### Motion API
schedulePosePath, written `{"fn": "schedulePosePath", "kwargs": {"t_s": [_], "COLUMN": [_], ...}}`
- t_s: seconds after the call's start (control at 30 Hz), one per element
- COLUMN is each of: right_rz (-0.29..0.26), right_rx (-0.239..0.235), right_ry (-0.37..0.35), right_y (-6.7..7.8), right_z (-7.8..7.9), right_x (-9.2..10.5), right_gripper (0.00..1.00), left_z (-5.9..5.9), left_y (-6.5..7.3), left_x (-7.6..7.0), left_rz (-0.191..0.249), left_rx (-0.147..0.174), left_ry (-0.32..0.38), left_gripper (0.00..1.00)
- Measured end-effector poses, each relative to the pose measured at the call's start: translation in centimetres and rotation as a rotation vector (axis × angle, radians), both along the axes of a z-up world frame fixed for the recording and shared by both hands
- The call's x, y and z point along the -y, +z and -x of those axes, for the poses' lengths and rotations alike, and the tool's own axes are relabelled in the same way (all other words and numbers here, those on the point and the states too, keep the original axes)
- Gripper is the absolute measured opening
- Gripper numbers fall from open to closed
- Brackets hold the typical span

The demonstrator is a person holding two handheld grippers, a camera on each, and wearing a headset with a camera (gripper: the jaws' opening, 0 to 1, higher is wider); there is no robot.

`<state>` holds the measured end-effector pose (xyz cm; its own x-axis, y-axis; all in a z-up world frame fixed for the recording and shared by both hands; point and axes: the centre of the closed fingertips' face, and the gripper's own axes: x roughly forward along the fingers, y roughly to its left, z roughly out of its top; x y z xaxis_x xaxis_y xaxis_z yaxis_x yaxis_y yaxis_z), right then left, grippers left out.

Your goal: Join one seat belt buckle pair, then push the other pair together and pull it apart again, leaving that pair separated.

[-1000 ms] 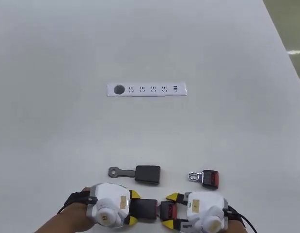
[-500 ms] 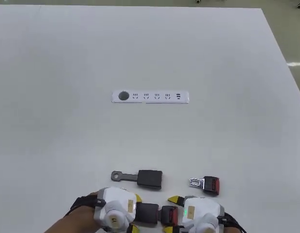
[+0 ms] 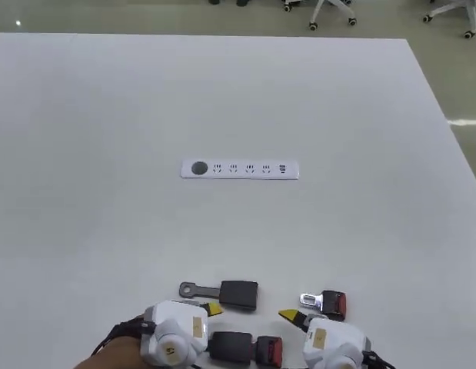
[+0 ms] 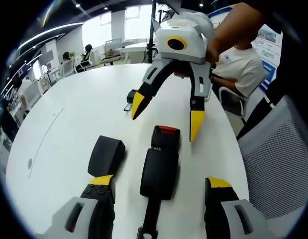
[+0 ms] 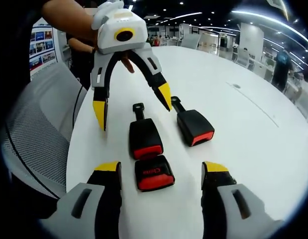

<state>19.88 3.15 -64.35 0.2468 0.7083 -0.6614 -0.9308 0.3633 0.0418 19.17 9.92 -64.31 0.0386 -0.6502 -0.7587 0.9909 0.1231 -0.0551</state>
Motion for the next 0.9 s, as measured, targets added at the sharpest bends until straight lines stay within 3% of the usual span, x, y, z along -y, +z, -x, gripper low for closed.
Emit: {"fn": "schedulePosePath", "kwargs": {"t_s": [0.3,0.53,0.7,0.9], "right_rz": [-0.022,-0.010,-0.006,0.010], "right_rx": [0.033,0.046,0.049,0.050], "right_ry": [-0.066,-0.105,-0.123,-0.128], "right_y": [2.3,2.8,2.9,3.0], "right_z": [-1.5,-3.3,-4.8,-6.4], "right_x": [2.8,5.8,7.8,9.7], "right_gripper": [0.61,0.61,0.60,0.61], "left_z": [-2.7,-5.2,-7.1,-9.1], "left_y": [2.4,4.3,5.0,4.8], "left_x": [-0.9,-0.5,-0.1,0.3], "left_rz": [0.017,0.025,0.027,0.017], "left_rx": [0.064,0.109,0.128,0.135], "left_ry": [0.044,0.053,0.057,0.051], "left_gripper": [0.78,0.77,0.75,0.74]}}
